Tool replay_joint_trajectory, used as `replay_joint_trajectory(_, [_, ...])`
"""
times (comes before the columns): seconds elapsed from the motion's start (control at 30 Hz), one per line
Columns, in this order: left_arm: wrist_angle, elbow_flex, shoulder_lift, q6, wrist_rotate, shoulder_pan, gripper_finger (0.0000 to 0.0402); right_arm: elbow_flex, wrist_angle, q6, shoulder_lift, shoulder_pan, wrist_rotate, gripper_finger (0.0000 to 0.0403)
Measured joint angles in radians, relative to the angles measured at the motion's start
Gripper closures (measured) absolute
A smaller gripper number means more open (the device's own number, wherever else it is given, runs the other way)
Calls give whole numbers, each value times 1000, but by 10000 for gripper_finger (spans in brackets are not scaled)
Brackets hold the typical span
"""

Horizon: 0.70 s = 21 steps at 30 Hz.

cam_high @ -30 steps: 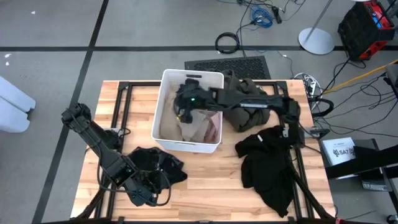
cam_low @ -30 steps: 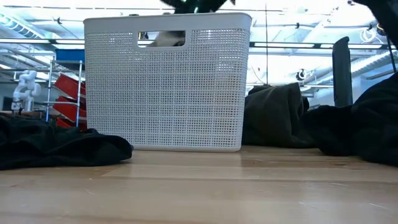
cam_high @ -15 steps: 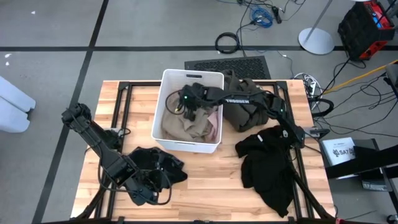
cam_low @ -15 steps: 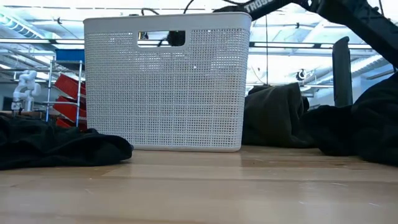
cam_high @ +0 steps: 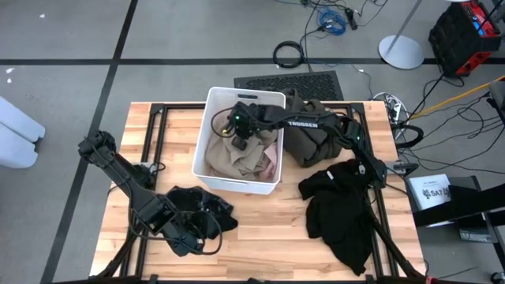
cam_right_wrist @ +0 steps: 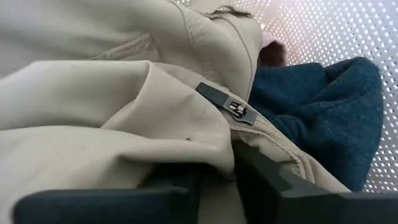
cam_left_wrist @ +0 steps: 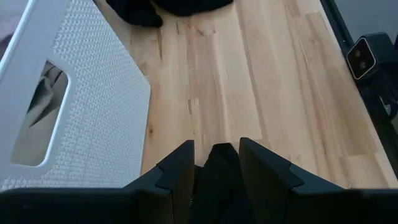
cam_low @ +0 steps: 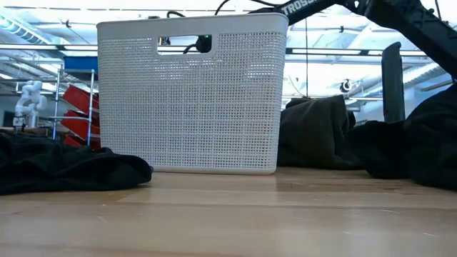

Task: Sort clothes
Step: Put the brown shorts into the white laundry bin, then move the white laundry bin to the upper left of the table

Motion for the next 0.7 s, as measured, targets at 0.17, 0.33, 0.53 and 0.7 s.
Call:
replay_joint_trajectory(0.17, [0,0,0,0,2,0,265,90,-68,0,0,12,-1,246])
replay_joint_trajectory(0.33, [0,0,0,0,4,0,265,256,-194,-32,-1,30,1,208])
replay_joint_trajectory(0.53, [0,0,0,-1,4,-1,265,446,-385,-48,-7,53,8,198])
replay_joint_trajectory(0.7, [0,0,0,-2,6,-1,265,412,-405,-19,-119,71,42,203])
